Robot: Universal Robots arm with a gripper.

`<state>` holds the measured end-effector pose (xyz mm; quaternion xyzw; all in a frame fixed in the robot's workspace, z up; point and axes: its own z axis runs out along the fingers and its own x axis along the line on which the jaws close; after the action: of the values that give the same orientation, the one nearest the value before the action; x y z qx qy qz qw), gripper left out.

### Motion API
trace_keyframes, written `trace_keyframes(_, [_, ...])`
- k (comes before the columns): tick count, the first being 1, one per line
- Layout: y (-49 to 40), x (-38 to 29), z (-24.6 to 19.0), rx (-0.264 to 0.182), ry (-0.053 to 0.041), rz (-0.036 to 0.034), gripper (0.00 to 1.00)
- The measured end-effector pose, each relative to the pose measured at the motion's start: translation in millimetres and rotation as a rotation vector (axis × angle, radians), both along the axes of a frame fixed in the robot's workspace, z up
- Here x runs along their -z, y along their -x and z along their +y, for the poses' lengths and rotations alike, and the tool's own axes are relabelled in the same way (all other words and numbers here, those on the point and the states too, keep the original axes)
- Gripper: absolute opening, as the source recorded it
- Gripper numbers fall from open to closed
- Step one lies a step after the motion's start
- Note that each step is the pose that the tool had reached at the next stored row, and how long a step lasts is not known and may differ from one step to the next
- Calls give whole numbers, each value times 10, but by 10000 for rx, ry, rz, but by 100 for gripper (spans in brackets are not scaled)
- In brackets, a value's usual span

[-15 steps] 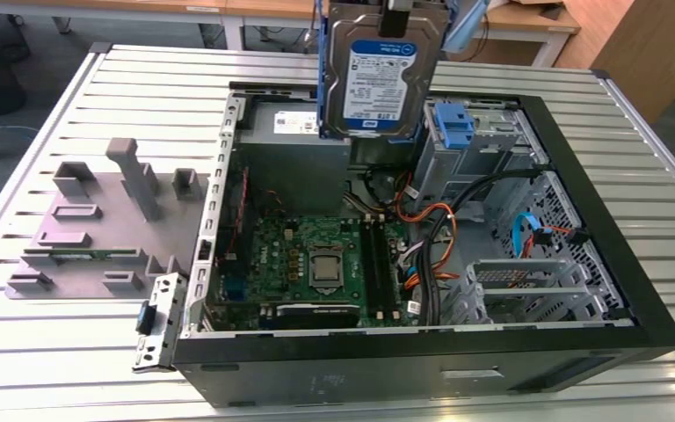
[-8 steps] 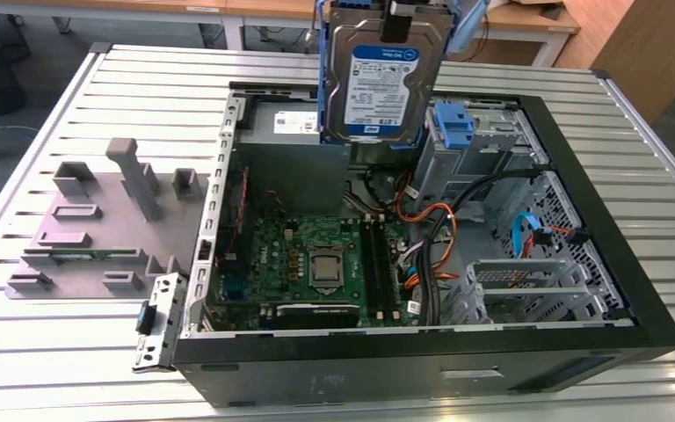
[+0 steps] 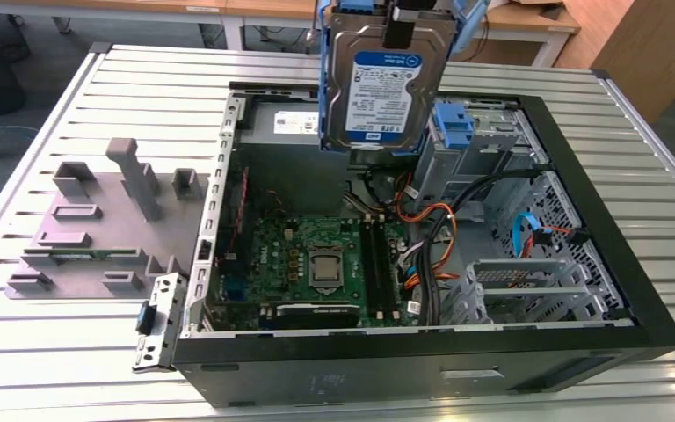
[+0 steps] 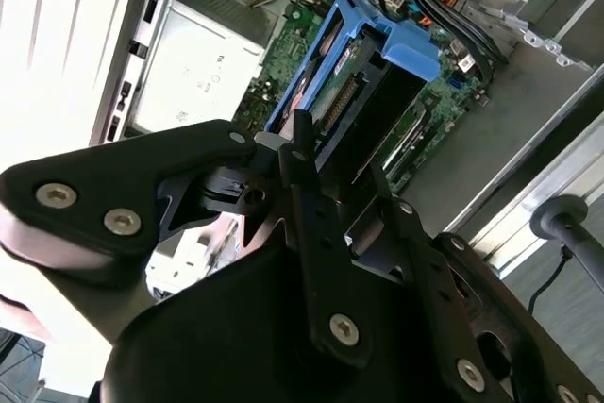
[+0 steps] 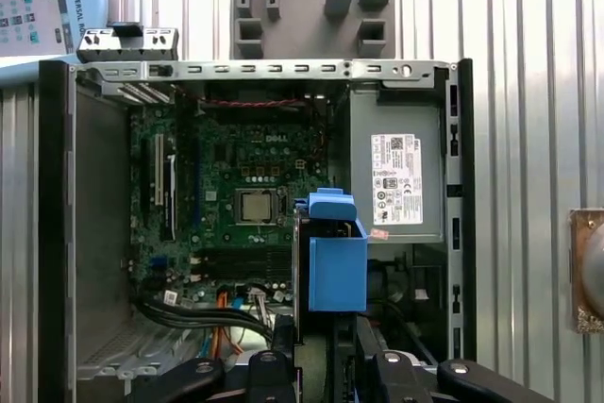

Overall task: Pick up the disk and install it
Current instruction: 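Pick up the disk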

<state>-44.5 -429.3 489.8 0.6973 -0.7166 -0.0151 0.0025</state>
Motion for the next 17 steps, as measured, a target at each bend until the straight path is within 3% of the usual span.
trace_keyframes(10, [-7,0,-96,0,75,0,35])
trace_keyframes(17, [-8,0,-107,0,83,0,35])
